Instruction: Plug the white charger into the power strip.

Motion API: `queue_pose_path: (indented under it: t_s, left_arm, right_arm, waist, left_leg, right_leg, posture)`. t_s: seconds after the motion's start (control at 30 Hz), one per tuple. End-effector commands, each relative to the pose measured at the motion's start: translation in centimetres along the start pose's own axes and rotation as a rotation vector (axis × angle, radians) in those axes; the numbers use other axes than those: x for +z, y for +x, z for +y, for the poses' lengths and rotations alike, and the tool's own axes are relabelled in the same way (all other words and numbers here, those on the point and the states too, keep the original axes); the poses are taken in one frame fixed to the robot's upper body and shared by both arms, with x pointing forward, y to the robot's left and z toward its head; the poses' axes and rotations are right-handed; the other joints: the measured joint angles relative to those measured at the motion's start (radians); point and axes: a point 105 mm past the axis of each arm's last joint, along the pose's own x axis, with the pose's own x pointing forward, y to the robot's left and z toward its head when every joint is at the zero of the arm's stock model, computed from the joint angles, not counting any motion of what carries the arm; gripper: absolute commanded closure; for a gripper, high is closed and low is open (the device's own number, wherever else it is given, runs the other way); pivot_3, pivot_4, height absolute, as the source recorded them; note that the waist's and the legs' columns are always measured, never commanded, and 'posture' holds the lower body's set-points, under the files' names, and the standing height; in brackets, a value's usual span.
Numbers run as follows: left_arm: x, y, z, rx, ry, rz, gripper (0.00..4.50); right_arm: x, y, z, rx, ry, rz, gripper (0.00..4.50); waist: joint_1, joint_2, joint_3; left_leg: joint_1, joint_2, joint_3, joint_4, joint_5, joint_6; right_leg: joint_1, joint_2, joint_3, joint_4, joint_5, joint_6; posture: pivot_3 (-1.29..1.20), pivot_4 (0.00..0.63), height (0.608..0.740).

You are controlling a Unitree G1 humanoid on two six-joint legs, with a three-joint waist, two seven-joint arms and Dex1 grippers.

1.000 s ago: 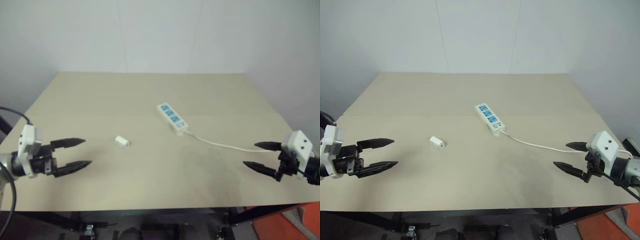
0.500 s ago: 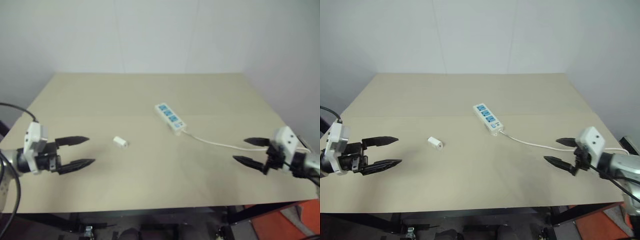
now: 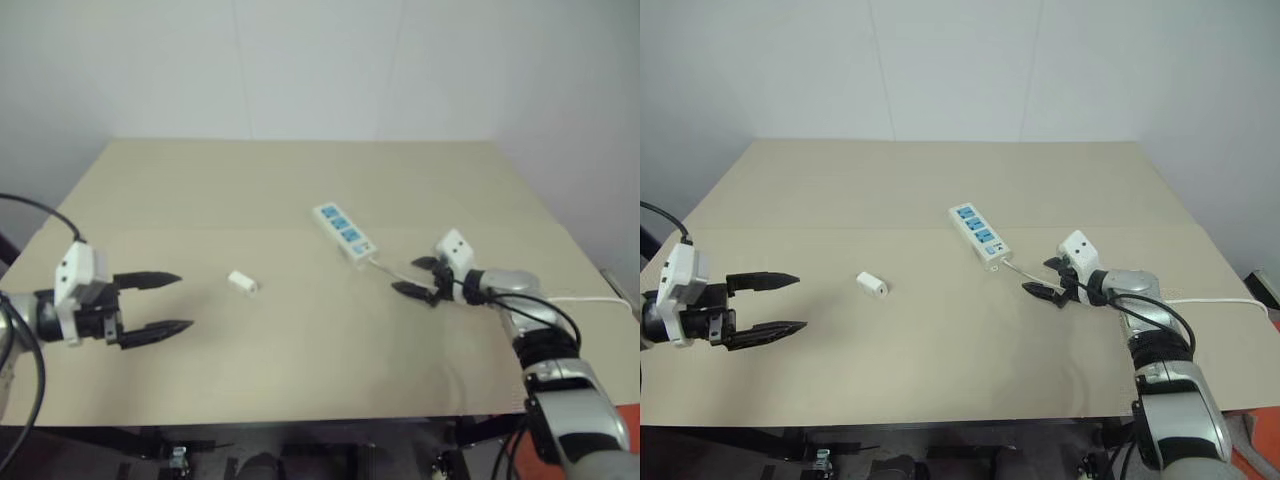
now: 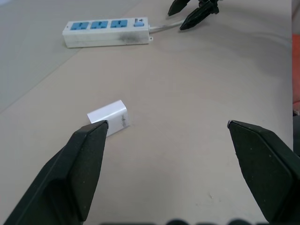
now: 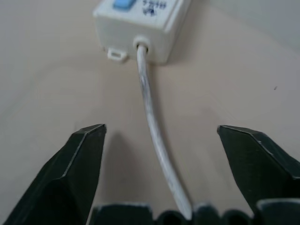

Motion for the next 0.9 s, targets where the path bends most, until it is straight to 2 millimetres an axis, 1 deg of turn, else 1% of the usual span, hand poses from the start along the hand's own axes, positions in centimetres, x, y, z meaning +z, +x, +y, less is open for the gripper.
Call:
queue_pose_path:
  t_s: [0.03,0.3,0.33,0.37,0.4,0.5,0.6,0.7,0.73,0.8,0.83,0.9]
  left_arm:
    - [0.7,-0.4,-0.3,0.018,0.038,-0.011,0.00]
    - [0.4,-0.4,-0.3,0.036,0.032,-0.010,0.00]
    - [0.4,-0.4,-0.3,0.036,0.031,-0.010,0.00]
    - [0.4,-0.3,-0.3,0.035,0.030,-0.010,0.00]
    - [0.3,-0.3,-0.3,0.034,0.029,-0.012,0.00]
    - [0.2,0.1,-0.1,0.022,0.027,-0.014,0.00]
    - [0.3,0.5,0.2,0.004,0.032,-0.016,0.00]
    - [0.5,0.8,0.4,-0.007,0.036,-0.022,0.00]
    - [0.5,0.9,0.4,-0.015,0.038,-0.020,0.00]
    - [0.4,0.9,0.5,-0.031,0.039,-0.013,0.00]
    - [0.4,0.9,0.6,-0.034,0.039,-0.010,0.00]
    - [0.4,0.9,0.8,-0.036,0.039,-0.008,0.00]
  right_arm:
    - [0.5,0.1,0.0,0.038,-0.030,0.003,1.31]
    - [1.1,0.6,0.3,0.067,-0.060,-0.011,4.30]
    - [1.2,0.6,0.4,0.069,-0.067,-0.015,4.49]
    - [1.3,0.7,0.4,0.071,-0.072,-0.019,4.49]
    - [1.9,0.6,0.7,0.086,-0.061,-0.052,4.49]
    - [4.3,-0.4,1.8,0.143,-0.083,-0.171,4.49]
    - [4.5,-2.5,3.3,0.171,-0.172,-0.171,4.49]
    - [4.2,-4.6,4.8,0.194,-0.147,-0.168,4.49]
    - [3.7,-5.4,5.4,0.194,-0.140,-0.154,4.49]
    - [1.8,-6.5,6.3,0.174,-0.146,-0.092,4.49]
    - [0.7,-6.9,6.7,0.164,-0.142,-0.060,4.49]
    - [-0.8,-7.2,7.1,0.136,-0.111,-0.026,4.49]
  waist:
    - [-0.003,0.000,0.000]
    - [-0.014,0.000,0.000]
    - [-0.015,0.000,0.000]
    - [-0.016,0.000,0.000]
    - [-0.017,0.000,0.000]
    - [-0.017,0.000,0.000]
    - [-0.011,0.001,0.000]
    - [0.003,0.001,0.001]
    - [0.007,0.001,0.001]
    - [0.013,0.001,0.000]
    - [0.014,0.001,0.000]
    - [0.015,0.001,0.000]
  left_leg:
    - [0.000,0.000,0.000,0.000,0.000,0.000]
    - [0.004,0.001,-0.001,0.000,0.001,-0.001]
    - [0.004,0.001,-0.001,0.000,0.001,-0.001]
    - [0.004,0.001,-0.001,0.000,0.001,-0.001]
    - [0.004,0.001,-0.001,0.000,0.001,-0.001]
    - [0.003,0.001,-0.001,0.000,0.001,-0.001]
    - [0.002,0.001,-0.002,0.000,0.001,-0.001]
    - [0.001,0.001,-0.003,0.000,0.001,-0.001]
    - [0.000,0.001,-0.003,0.000,0.001,-0.001]
    - [0.000,0.000,-0.002,0.001,0.001,-0.001]
    - [0.001,0.000,-0.002,0.000,0.001,-0.001]
    - [0.001,0.000,-0.001,0.001,0.001,-0.001]
  right_leg:
    - [0.000,0.000,0.000,0.000,0.000,0.000]
    - [0.002,0.001,0.000,0.002,0.001,-0.001]
    - [0.002,0.001,0.000,0.002,0.001,-0.001]
    - [0.002,0.001,0.000,0.002,0.001,-0.001]
    - [0.002,0.001,0.000,0.002,0.001,-0.001]
    - [0.001,0.001,0.000,0.002,0.001,-0.001]
    - [0.001,0.001,0.000,0.002,0.001,-0.001]
    - [0.001,0.000,-0.002,0.001,0.001,-0.001]
    - [0.001,0.000,-0.002,0.001,0.001,-0.001]
    - [0.000,0.000,-0.002,0.001,0.001,-0.001]
    - [0.001,0.000,-0.002,0.001,0.001,-0.001]
    - [0.001,0.001,-0.002,0.001,0.001,-0.001]
  posture:
    - [0.00,0.150,0.740]
    - [0.00,0.150,0.740]
    - [0.00,0.150,0.740]
    - [0.00,0.150,0.740]
    - [0.00,0.150,0.740]
    - [0.00,0.150,0.740]
    - [0.00,0.150,0.740]
    - [0.00,0.150,0.740]
    - [0.00,0.150,0.740]
    - [0.00,0.150,0.740]
    - [0.00,0.150,0.740]
    - [0.00,0.150,0.740]
